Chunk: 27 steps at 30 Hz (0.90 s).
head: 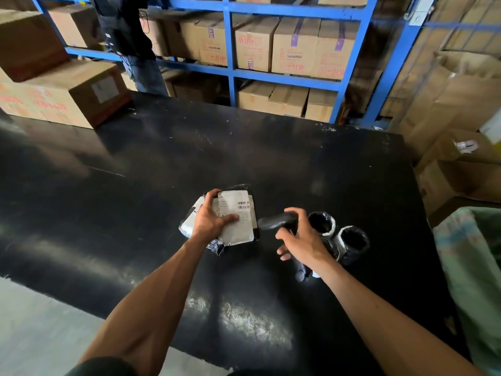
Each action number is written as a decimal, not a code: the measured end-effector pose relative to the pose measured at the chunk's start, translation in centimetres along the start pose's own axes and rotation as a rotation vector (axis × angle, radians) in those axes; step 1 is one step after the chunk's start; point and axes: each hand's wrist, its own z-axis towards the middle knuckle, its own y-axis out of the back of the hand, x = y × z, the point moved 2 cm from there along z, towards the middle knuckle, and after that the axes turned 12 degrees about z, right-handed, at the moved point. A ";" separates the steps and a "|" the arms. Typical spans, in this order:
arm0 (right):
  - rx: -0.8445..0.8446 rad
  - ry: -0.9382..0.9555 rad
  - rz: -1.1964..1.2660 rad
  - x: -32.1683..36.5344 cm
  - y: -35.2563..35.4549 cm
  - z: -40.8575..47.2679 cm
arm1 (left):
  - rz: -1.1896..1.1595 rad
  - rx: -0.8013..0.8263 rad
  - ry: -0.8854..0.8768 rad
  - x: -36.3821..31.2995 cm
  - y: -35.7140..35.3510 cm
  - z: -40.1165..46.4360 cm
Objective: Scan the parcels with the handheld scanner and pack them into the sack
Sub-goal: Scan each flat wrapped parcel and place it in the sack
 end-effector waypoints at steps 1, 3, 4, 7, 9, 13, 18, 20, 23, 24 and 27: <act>0.001 -0.020 -0.063 -1.3 0.1 0.1 | -0.016 -0.009 0.008 0.0 0.0 -0.2; -0.019 -0.060 -0.292 -3.6 0.3 0.0 | -0.052 -0.030 0.029 -0.1 0.0 -0.7; -0.035 -0.097 -0.414 -4.8 0.4 -0.1 | -0.075 -0.037 0.038 -0.2 0.0 -1.1; -0.062 -0.201 -0.523 -8.1 0.0 -0.7 | -0.120 -0.057 0.061 -0.3 -0.3 -2.0; -0.054 -0.248 -0.512 -9.8 -0.3 -1.2 | -0.152 -0.058 0.068 -0.4 -0.5 -2.6; -0.100 -0.275 -0.453 -12.1 -0.3 -2.0 | -0.200 -0.064 0.079 -0.6 -1.0 -3.5; -0.048 -0.318 -0.440 -12.3 0.3 -2.0 | -0.271 -0.042 0.088 -1.9 -2.0 -4.0; 0.040 -0.316 -0.597 -10.8 1.0 -1.8 | -0.315 -0.020 0.092 -2.9 -2.6 -4.0; 0.063 -0.218 -0.739 -6.4 3.7 -1.3 | -0.387 0.034 0.103 -5.5 -3.7 -4.0; 0.025 -0.166 -0.663 -4.8 5.1 -1.1 | -0.416 0.047 0.103 -6.5 -4.2 -4.1; -0.166 0.017 -0.335 -0.7 10.4 -0.9 | -0.460 0.088 0.072 -10.3 -6.5 -4.6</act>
